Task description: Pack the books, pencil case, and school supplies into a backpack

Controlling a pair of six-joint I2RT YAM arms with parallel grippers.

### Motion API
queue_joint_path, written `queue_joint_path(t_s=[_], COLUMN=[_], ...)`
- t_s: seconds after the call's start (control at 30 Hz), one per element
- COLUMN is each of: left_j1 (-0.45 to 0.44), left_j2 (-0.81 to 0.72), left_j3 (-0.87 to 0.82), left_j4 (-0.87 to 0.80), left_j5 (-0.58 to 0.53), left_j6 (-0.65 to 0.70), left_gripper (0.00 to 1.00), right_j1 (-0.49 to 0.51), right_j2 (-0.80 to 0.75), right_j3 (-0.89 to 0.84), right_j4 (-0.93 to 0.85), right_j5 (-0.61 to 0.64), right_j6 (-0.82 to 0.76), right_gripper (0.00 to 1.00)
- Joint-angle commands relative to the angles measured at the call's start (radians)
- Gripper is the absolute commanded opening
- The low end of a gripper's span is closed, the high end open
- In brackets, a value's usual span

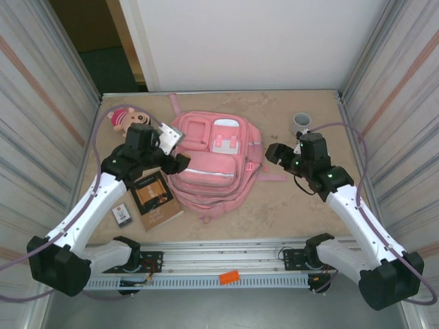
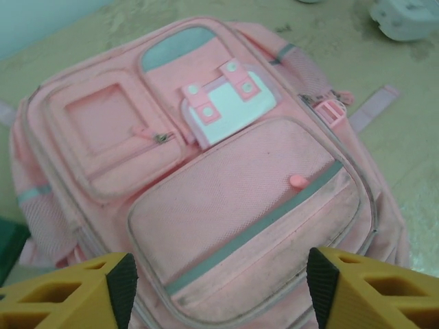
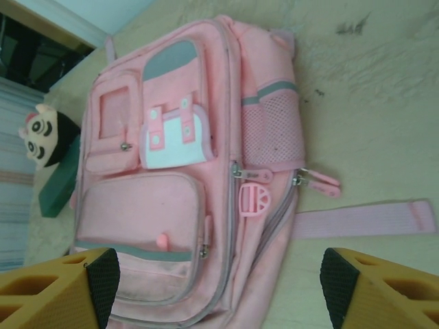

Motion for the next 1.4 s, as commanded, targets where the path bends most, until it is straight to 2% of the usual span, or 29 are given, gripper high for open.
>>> queue_joint_path(t_s=[0.0,0.1,0.3,0.5,0.73,1.07,1.2,1.27,1.3,1.37], left_j1=[-0.009,-0.02,-0.11,-0.171,-0.222,-0.269,-0.294,-0.302,-0.303,-0.307], left_j2=[0.022,0.062,0.209,0.341,0.446,0.538,0.575,0.586,0.585,0.565], left_j3=[-0.016,-0.024,0.011,0.026,0.05,0.045,0.033,0.021,0.016,0.004], left_j4=[0.094,0.097,0.057,0.084,0.107,0.156,0.216,0.258,0.273,0.308], left_j5=[0.101,0.188,0.188,0.148,0.104,0.084,-0.052,-0.118,-0.136,-0.155], left_j6=[0.192,0.34,0.534,0.666,0.729,0.717,0.708,0.704,0.702,0.686], left_gripper=[0.66,0.65,0.61,0.66,0.69,0.71,0.7,0.64,0.57,0.36], right_j1=[-0.01,-0.02,-0.025,-0.025,-0.025,-0.026,-0.025,-0.025,-0.025,-0.025], right_j2=[-0.031,-0.048,-0.073,-0.095,-0.138,-0.157,-0.156,-0.157,-0.158,-0.157], right_j3=[0.022,0.017,-0.013,-0.055,-0.12,-0.138,-0.147,-0.153,-0.155,-0.163], right_j4=[-0.061,-0.082,-0.078,-0.067,0.004,0.002,0.012,0.022,0.027,0.039], right_j5=[0.036,0.051,0.05,0.035,0.018,0.029,0.028,0.02,0.017,0.022], right_j6=[-0.116,-0.143,-0.148,-0.134,-0.119,-0.125,-0.12,-0.12,-0.118,-0.118], right_gripper=[0.78,0.78,0.79,0.79,0.79,0.79,0.8,0.8,0.8,0.8])
